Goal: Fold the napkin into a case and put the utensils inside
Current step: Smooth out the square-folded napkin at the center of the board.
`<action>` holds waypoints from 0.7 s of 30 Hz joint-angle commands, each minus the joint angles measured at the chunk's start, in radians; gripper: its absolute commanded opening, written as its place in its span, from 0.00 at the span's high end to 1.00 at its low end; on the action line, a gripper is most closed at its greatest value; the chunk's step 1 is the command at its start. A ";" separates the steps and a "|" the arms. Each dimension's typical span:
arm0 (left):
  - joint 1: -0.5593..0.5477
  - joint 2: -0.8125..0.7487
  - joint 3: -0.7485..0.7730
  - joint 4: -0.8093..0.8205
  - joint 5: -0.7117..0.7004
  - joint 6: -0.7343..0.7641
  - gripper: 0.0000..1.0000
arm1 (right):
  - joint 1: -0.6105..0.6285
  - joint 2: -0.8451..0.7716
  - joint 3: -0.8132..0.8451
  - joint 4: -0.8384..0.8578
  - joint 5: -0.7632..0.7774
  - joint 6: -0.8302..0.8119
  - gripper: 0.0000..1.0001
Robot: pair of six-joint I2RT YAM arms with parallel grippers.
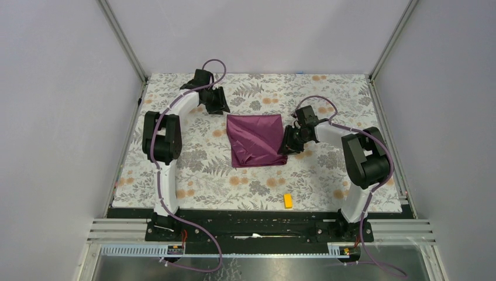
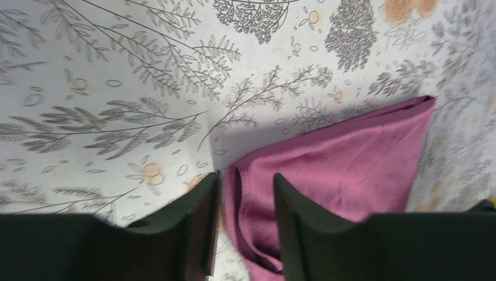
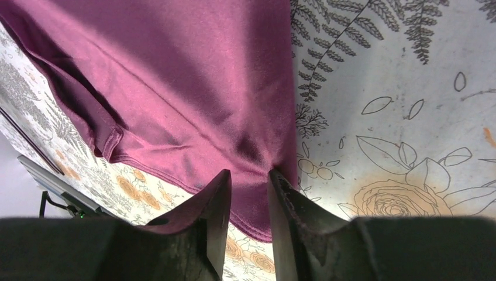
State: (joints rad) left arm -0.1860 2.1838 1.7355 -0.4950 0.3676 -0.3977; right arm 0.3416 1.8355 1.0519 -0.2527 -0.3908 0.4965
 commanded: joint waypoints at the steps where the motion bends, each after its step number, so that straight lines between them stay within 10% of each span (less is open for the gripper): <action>1: -0.033 -0.051 0.106 -0.161 -0.163 0.065 0.48 | -0.006 -0.075 0.029 -0.024 -0.031 -0.042 0.61; 14: -0.381 -0.281 -0.189 -0.193 -0.142 0.037 0.41 | -0.007 -0.136 0.009 0.019 -0.142 -0.027 0.52; 21: -0.466 -0.278 -0.272 -0.091 -0.108 -0.019 0.54 | -0.006 -0.138 -0.051 0.069 -0.165 0.005 0.50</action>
State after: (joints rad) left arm -0.6548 1.9312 1.4757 -0.6601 0.2386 -0.3809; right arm 0.3389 1.7332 1.0264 -0.2218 -0.5198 0.4805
